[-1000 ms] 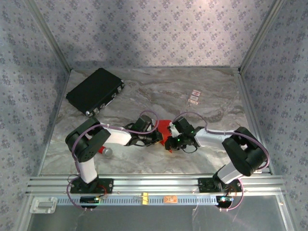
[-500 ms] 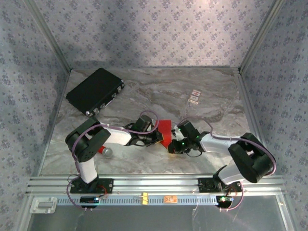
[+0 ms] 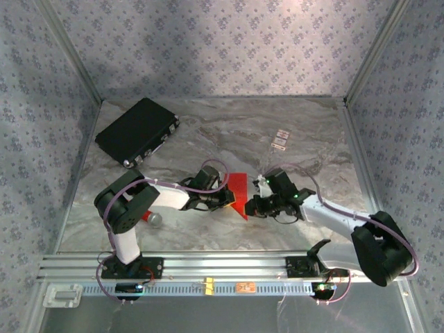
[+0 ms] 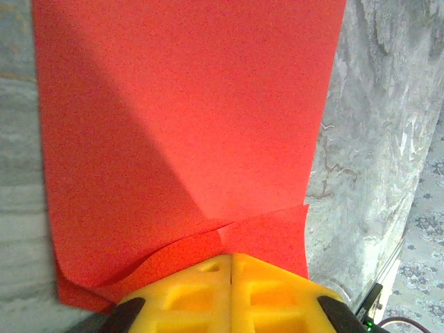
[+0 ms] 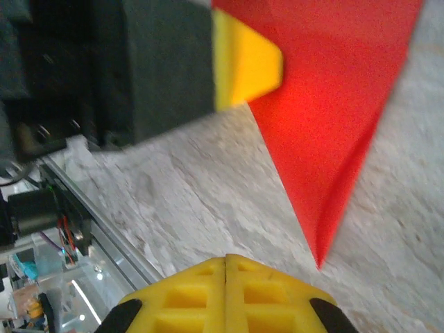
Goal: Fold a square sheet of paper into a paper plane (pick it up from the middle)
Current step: Third fold the triangle at the center of the table.
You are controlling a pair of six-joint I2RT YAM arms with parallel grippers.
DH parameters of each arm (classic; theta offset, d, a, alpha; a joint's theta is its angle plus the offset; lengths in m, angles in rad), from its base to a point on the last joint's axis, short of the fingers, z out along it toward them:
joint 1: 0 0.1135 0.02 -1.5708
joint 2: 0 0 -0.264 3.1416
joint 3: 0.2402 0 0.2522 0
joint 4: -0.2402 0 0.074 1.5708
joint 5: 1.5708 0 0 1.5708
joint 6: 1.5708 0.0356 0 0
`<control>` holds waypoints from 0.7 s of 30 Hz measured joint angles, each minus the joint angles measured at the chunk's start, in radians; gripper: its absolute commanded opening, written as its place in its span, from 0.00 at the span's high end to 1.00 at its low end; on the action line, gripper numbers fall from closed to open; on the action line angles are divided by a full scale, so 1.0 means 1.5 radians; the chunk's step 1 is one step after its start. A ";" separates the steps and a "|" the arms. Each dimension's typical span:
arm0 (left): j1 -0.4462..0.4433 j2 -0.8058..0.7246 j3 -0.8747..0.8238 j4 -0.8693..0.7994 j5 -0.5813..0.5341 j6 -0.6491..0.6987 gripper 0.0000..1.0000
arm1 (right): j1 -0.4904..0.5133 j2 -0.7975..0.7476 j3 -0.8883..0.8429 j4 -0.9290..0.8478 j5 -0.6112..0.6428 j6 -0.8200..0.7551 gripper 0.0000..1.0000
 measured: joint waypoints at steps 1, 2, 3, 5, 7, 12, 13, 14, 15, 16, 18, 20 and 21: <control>0.000 0.000 0.000 0.000 0.000 0.000 0.93 | 0.001 0.019 0.018 -0.003 0.001 0.000 0.95; 0.000 0.000 0.000 0.001 0.000 0.000 0.93 | 0.003 0.036 0.031 -0.006 0.004 0.000 0.95; 0.000 0.000 -0.001 0.002 0.000 0.000 0.93 | 0.008 0.057 0.045 -0.007 0.008 0.000 0.95; 0.000 0.000 -0.002 0.003 0.000 0.000 0.93 | 0.022 0.095 0.067 -0.011 0.016 0.000 0.95; 0.000 0.000 -0.002 0.004 0.000 0.000 0.93 | 0.034 0.131 0.084 -0.013 0.024 0.000 0.96; 0.000 0.000 -0.002 0.005 0.000 0.000 0.93 | 0.039 0.192 0.115 -0.015 0.036 0.000 0.96; 0.000 0.000 -0.002 0.005 0.000 0.000 0.93 | 0.039 0.201 0.119 -0.014 0.037 0.000 0.95; 0.000 0.000 -0.002 0.005 0.000 0.000 0.93 | 0.039 0.207 0.121 -0.014 0.038 0.000 0.96; 0.000 0.000 -0.002 0.005 0.000 0.000 0.93 | 0.039 0.215 0.122 -0.012 0.039 0.000 0.95; 0.000 0.000 -0.002 0.005 0.000 0.000 0.93 | 0.039 0.222 0.122 -0.012 0.040 0.000 0.95; 0.000 0.000 -0.002 0.005 0.000 0.000 0.93 | 0.039 0.233 0.121 -0.012 0.041 0.000 0.96; 0.000 0.000 -0.002 0.005 0.000 0.000 0.93 | 0.037 0.238 0.110 -0.002 0.040 0.000 0.95; 0.000 0.000 -0.002 0.005 0.000 0.000 0.93 | 0.034 0.236 0.102 0.009 0.035 0.000 0.96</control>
